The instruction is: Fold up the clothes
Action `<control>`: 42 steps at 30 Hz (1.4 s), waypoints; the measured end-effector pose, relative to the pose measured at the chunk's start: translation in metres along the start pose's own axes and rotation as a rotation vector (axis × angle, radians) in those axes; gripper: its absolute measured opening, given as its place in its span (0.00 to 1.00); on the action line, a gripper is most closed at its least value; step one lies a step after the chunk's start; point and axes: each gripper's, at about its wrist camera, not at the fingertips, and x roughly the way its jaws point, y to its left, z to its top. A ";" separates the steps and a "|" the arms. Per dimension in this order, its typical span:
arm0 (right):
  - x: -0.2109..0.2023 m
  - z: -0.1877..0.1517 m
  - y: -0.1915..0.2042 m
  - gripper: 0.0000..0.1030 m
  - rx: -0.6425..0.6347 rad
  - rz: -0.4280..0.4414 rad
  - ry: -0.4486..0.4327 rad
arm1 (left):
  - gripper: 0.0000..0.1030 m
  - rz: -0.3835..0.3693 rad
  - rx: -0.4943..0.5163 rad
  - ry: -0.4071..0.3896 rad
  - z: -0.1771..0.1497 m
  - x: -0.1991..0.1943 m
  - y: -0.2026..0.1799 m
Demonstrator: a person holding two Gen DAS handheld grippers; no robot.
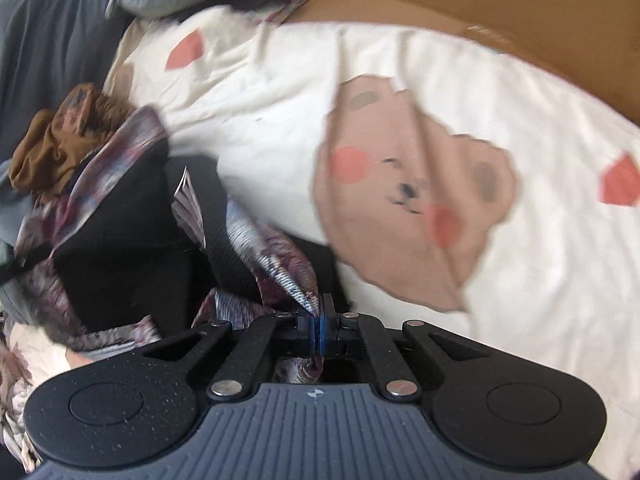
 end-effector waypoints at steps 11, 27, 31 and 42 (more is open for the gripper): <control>-0.081 -0.045 -0.049 0.00 0.067 -0.093 -0.121 | 0.07 0.033 0.009 0.030 -0.038 -0.060 -0.013; -0.179 -0.150 -0.141 0.00 0.269 -0.241 -0.214 | 0.07 0.017 0.050 0.038 -0.066 -0.092 -0.034; -0.203 -0.186 -0.162 0.00 0.344 -0.274 -0.233 | 0.07 0.009 0.062 0.042 -0.071 -0.097 -0.038; -0.244 -0.271 -0.183 0.00 0.486 -0.314 -0.246 | 0.06 0.036 0.089 0.069 -0.093 -0.112 -0.030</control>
